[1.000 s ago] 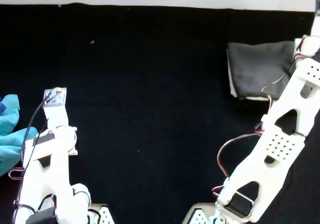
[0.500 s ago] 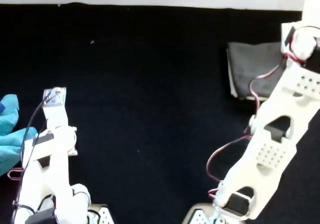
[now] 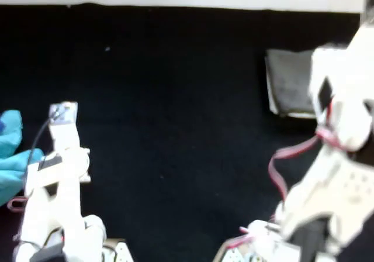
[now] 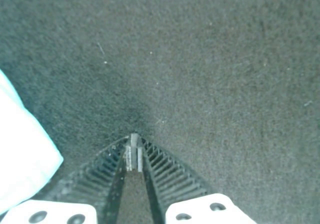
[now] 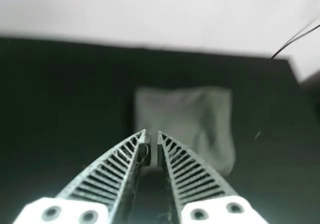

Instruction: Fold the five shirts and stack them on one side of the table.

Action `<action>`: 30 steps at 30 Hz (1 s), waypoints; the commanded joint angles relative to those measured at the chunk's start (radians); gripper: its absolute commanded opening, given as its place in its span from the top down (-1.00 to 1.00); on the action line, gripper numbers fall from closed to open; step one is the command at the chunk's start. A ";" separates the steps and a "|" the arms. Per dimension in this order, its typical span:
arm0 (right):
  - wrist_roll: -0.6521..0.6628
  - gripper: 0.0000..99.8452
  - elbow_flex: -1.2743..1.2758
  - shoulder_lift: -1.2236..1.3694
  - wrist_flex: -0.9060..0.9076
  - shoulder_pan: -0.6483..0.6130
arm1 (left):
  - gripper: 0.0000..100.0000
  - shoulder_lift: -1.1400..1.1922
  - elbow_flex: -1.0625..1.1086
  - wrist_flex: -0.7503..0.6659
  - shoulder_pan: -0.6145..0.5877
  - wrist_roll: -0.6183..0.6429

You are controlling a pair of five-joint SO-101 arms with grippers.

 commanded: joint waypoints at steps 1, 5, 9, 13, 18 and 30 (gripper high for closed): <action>-0.014 0.94 0.444 -0.220 -0.070 -0.031 | 0.98 -0.001 0.002 -0.028 0.005 0.008; -0.014 0.95 0.912 -0.394 -0.239 -0.031 | 0.98 -0.001 0.002 -0.028 0.005 0.008; -0.015 0.95 1.422 -0.579 -0.501 -0.035 | 0.98 -0.001 0.002 -0.028 0.005 0.008; -0.012 0.95 1.837 -0.719 -0.742 -0.035 | 0.98 -0.001 0.002 -0.028 0.005 0.008; -0.011 0.95 2.117 -0.831 -0.858 -0.035 | 0.98 -0.001 0.002 -0.028 0.005 0.008; -0.014 0.95 2.373 -1.032 -0.970 -0.035 | 0.98 -0.001 0.002 -0.023 0.005 0.008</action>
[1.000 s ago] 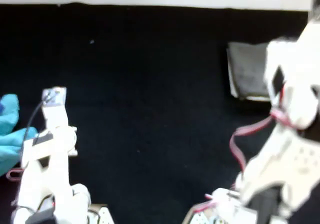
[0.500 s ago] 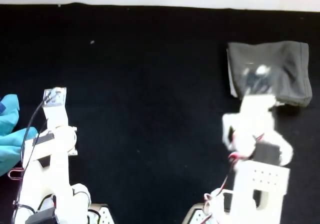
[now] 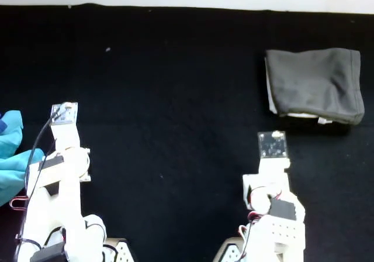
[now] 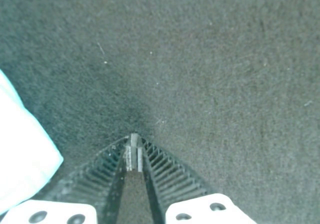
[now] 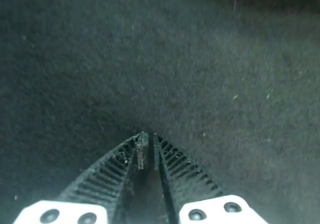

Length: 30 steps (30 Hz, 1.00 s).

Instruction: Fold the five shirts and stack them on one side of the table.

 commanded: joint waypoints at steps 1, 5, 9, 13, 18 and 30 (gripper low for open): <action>-0.005 0.95 0.047 -0.059 -0.022 -0.004 | 0.98 -0.001 0.002 -0.023 0.005 0.008; -0.005 0.94 0.068 -0.113 -0.021 -0.004 | 0.98 -0.001 0.002 -0.023 0.005 0.008; -0.005 0.94 0.070 -0.130 -0.002 -0.004 | 0.98 -0.001 -0.001 -0.021 0.005 0.008; -0.005 0.94 0.070 -0.130 -0.002 -0.004 | 0.98 -0.007 -0.073 0.080 -0.002 0.005; -0.005 0.94 0.070 -0.130 -0.002 -0.004 | 0.97 -0.008 -0.404 0.485 -0.051 0.005; -0.005 0.94 0.070 -0.130 -0.002 -0.005 | 0.53 0.005 -1.020 0.878 -0.544 -0.258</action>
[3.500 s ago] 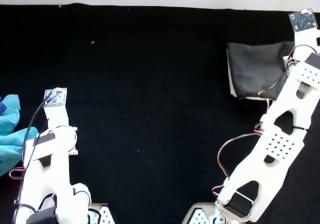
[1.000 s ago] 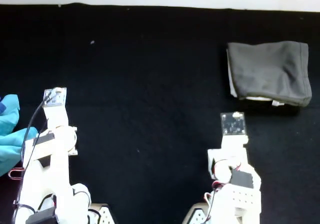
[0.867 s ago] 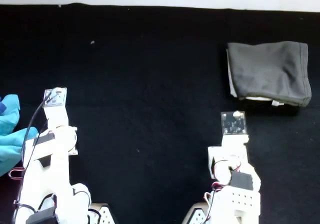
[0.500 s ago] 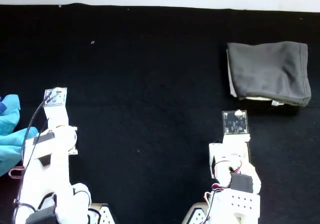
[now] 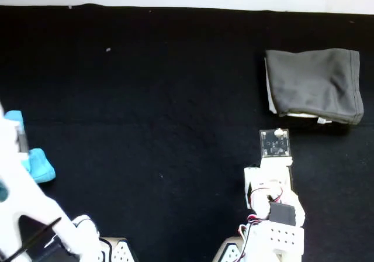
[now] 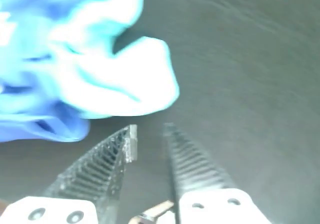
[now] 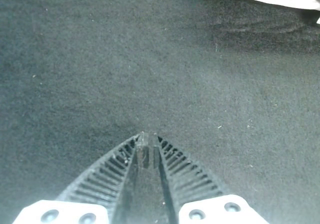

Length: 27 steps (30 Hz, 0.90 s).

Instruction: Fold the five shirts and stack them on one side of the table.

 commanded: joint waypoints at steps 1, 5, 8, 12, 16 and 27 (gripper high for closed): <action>-0.005 0.94 0.065 -0.010 0.001 -0.005 | 0.50 0.015 -0.036 -0.072 -0.153 -0.104; -0.005 0.94 0.065 -0.010 0.001 -0.005 | 0.48 0.151 -0.012 -0.187 -0.278 -0.184; -0.005 0.94 0.065 -0.010 0.001 -0.005 | 0.48 0.300 -0.068 -0.250 -0.357 -0.196; -0.005 0.94 0.065 -0.010 0.001 -0.005 | 0.48 0.475 -0.196 -0.224 -0.398 -0.195; -0.005 0.94 0.065 -0.010 0.001 -0.005 | 0.50 0.611 -0.268 -0.186 -0.392 -0.192; -0.005 0.94 0.065 -0.010 0.001 -0.005 | 0.70 0.748 -0.298 -0.186 -0.378 -0.195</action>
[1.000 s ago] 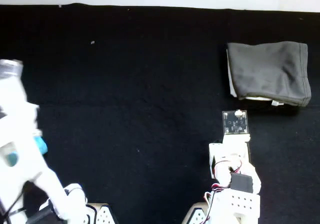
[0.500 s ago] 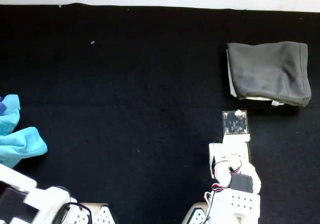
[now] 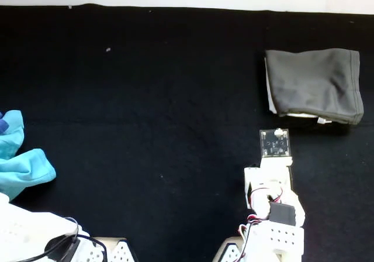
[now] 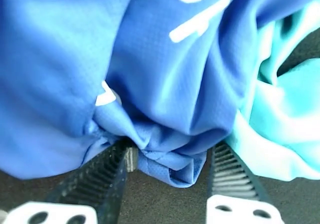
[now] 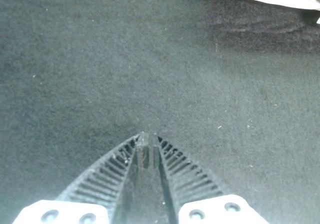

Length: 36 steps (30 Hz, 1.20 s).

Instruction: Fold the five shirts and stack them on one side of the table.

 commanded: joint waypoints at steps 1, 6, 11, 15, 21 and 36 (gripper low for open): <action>-0.003 0.94 0.065 -0.010 0.001 -0.005 | 0.83 -0.008 -0.039 0.008 0.010 -0.009; -0.003 0.94 0.073 -0.010 -0.002 -0.005 | 0.99 -0.081 -0.061 0.043 0.013 -0.008; -0.003 0.94 0.074 -0.010 -0.002 -0.005 | 0.98 -0.239 -0.139 0.150 0.056 0.051; -0.003 0.94 0.074 -0.010 -0.002 -0.005 | 0.98 -0.409 -0.211 0.201 0.134 0.123; -0.003 0.94 0.074 -0.010 -0.002 -0.005 | 0.98 -0.710 -0.269 0.209 0.374 0.216; -0.003 0.94 0.074 -0.010 -0.002 -0.005 | 0.98 -1.059 -0.119 0.198 1.280 0.233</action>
